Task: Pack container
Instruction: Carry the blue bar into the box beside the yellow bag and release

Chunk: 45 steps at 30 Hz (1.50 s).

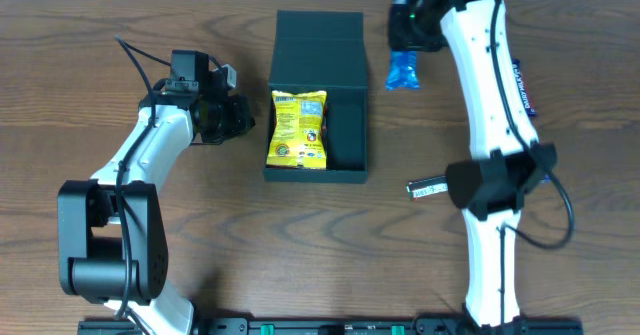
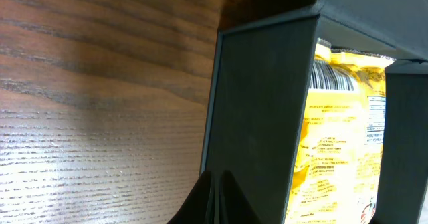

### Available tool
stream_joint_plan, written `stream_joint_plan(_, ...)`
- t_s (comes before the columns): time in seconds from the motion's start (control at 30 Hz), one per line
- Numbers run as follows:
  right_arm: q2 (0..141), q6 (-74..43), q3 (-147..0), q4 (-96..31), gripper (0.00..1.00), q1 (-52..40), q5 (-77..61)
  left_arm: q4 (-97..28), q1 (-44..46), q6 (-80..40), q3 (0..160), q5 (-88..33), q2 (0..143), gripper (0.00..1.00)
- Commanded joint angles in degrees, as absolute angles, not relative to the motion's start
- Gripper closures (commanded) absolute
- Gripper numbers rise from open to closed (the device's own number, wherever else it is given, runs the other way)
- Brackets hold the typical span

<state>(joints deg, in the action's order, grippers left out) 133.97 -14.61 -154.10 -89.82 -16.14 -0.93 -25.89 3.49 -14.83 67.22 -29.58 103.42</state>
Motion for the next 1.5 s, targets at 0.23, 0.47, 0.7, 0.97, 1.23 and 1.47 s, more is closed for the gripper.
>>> stream_joint_plan(0.23, 116.2, -13.2, -127.0, -84.5, 0.98, -23.3, -0.3, -25.7, 3.4, -14.0, 68.4, -29.0, 104.2, 0.94)
stream_joint_plan(0.47, 103.0, -19.9, -92.1, -56.1, 0.99, -26.8, -3.5, -25.7, 3.4, -13.5, 68.4, -29.0, 104.1, 0.94)
stream_joint_plan(0.7, 105.6, -23.7, -89.5, -50.3, 0.99, -30.2, -3.3, -25.7, 3.4, -13.5, 68.4, -29.0, 104.1, 0.94)
stream_joint_plan(0.97, 108.9, -25.9, -89.5, -48.9, 0.99, -33.1, -3.4, -26.8, 3.4, -13.3, 68.4, -29.0, 104.2, 0.94)
stream_joint_plan(1.23, 111.8, -28.8, -89.4, -48.4, 0.99, -33.1, -2.3, -27.0, 3.4, -13.3, 68.4, -29.0, 104.1, 0.94)
stream_joint_plan(1.47, 114.3, -28.7, -89.4, -47.5, 0.99, -33.1, -0.7, -27.0, 3.4, -12.6, 68.4, -29.0, 104.1, 0.94)
